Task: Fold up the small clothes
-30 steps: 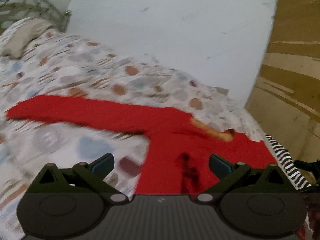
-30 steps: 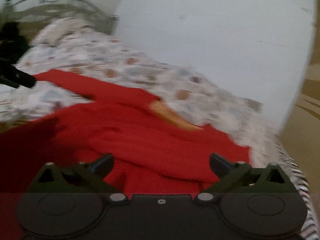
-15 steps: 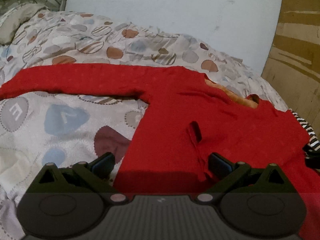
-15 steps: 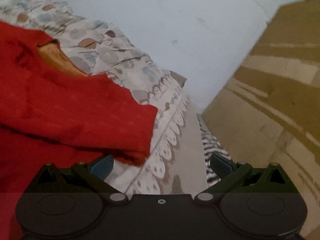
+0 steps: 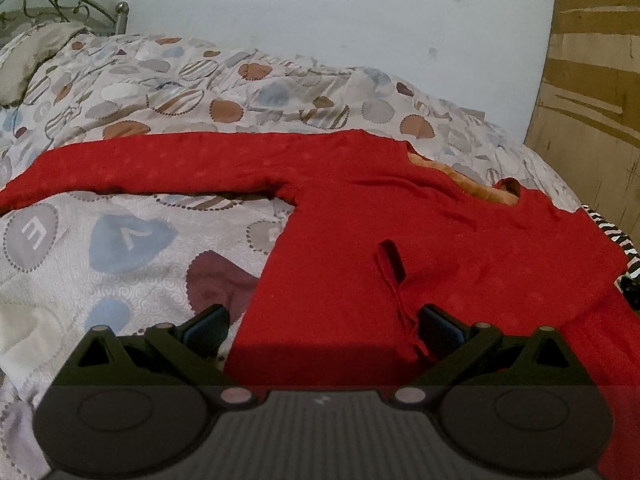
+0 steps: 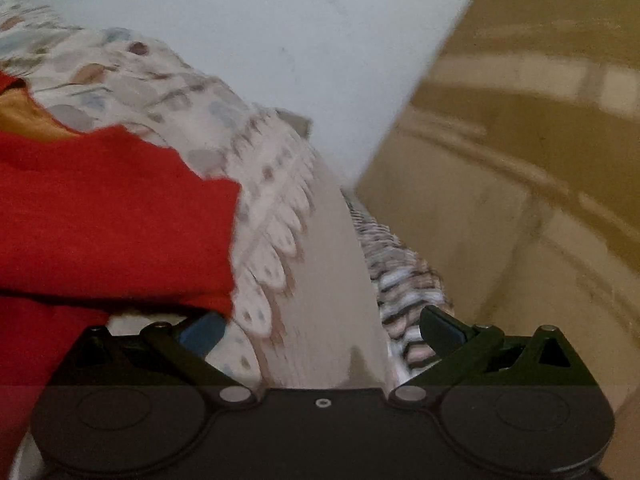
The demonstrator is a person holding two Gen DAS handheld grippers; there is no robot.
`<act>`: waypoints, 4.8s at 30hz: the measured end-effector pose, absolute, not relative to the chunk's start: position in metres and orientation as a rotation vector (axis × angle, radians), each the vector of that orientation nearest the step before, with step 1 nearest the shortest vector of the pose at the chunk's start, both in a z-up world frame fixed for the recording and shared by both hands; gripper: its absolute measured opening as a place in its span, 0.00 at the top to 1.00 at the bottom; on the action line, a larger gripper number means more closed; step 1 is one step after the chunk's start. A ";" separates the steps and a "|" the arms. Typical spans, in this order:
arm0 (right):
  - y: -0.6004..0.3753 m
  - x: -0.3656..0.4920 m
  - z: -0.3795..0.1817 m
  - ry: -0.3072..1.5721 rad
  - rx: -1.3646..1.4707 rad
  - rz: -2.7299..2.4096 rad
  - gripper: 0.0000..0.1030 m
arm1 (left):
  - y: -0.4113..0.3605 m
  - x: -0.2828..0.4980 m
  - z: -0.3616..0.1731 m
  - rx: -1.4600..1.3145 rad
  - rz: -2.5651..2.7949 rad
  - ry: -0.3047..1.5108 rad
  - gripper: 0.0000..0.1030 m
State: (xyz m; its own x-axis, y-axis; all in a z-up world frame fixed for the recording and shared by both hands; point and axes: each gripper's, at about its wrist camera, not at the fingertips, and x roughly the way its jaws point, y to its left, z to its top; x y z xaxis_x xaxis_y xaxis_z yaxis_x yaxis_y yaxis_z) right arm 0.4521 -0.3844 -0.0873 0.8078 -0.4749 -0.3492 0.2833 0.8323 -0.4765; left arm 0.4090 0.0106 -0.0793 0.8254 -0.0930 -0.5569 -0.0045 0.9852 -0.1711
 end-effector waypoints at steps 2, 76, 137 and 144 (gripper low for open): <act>-0.392 0.453 -0.091 0.507 -0.377 -0.449 0.01 | 0.011 0.408 -0.080 -0.171 -0.048 0.596 0.00; -0.194 0.315 -0.070 0.485 -0.117 0.136 0.00 | 0.347 0.449 -0.075 -0.724 0.127 0.512 0.00; -0.321 0.239 -0.057 0.324 0.170 -0.155 0.00 | -0.040 0.397 0.004 0.052 -0.731 0.284 0.95; -0.331 0.240 -0.064 0.357 0.192 -0.201 0.00 | -0.057 0.363 -0.039 0.187 -0.782 0.392 0.94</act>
State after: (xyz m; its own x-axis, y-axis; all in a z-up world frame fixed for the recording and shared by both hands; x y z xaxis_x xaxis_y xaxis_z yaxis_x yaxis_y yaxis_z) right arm 0.2399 -0.3308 -0.0643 0.9174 -0.1608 -0.3639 0.2280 0.9621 0.1498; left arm 0.3632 -0.0568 -0.0390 0.6421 -0.6474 -0.4105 0.7160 0.6978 0.0195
